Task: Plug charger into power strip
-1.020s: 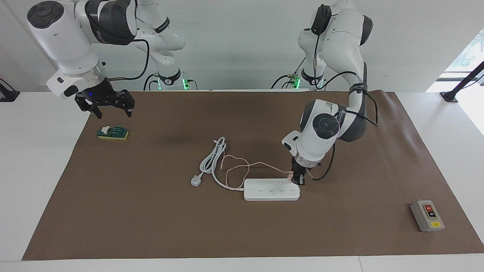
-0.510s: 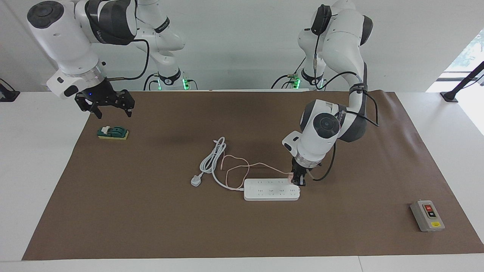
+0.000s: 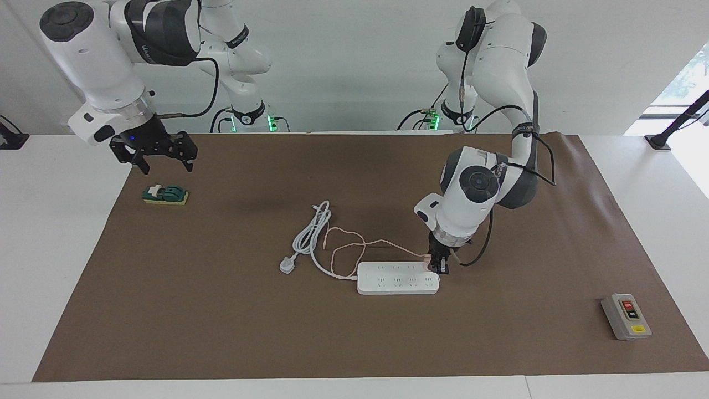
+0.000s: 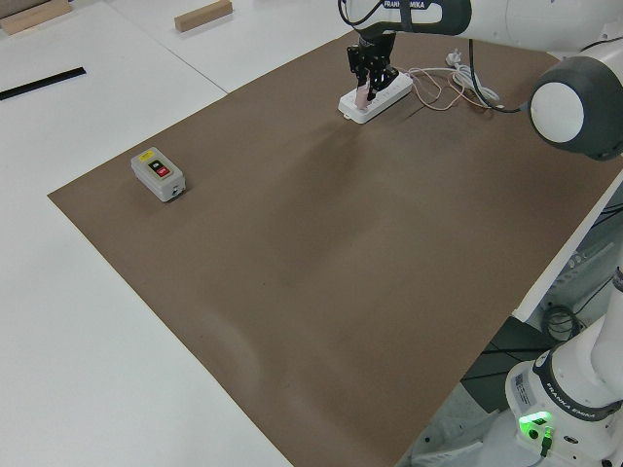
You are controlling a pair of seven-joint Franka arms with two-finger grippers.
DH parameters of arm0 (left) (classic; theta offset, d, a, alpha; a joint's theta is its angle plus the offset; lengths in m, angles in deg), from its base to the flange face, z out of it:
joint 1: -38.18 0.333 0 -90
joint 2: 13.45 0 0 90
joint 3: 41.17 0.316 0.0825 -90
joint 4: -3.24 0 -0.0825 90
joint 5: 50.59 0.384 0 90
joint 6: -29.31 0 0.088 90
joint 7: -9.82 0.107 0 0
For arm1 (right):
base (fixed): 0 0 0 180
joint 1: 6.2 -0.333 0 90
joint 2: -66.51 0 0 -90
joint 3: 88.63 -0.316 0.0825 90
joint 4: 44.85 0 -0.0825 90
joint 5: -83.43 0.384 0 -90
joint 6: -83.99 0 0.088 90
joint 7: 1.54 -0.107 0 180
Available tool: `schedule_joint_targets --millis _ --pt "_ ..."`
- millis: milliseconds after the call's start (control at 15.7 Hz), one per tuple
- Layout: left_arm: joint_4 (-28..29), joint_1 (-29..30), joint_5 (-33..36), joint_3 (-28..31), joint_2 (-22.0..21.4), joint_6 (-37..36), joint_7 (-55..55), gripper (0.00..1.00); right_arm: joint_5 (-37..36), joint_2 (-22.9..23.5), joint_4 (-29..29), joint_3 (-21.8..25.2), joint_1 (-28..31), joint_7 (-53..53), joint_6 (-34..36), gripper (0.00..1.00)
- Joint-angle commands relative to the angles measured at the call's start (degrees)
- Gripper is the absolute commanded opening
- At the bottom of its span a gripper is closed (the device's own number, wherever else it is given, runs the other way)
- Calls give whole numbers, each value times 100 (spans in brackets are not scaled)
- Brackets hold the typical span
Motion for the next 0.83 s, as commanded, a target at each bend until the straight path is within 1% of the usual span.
schedule_joint_targets --millis 0,765 --pt "168 19 137 6 -40 233 20 0 -81 -79 42 -67 68 9 63 100" --pt "238 -17 58 -11 -66 189 -15 0 -81 -79 42 -67 68 9 63 100"
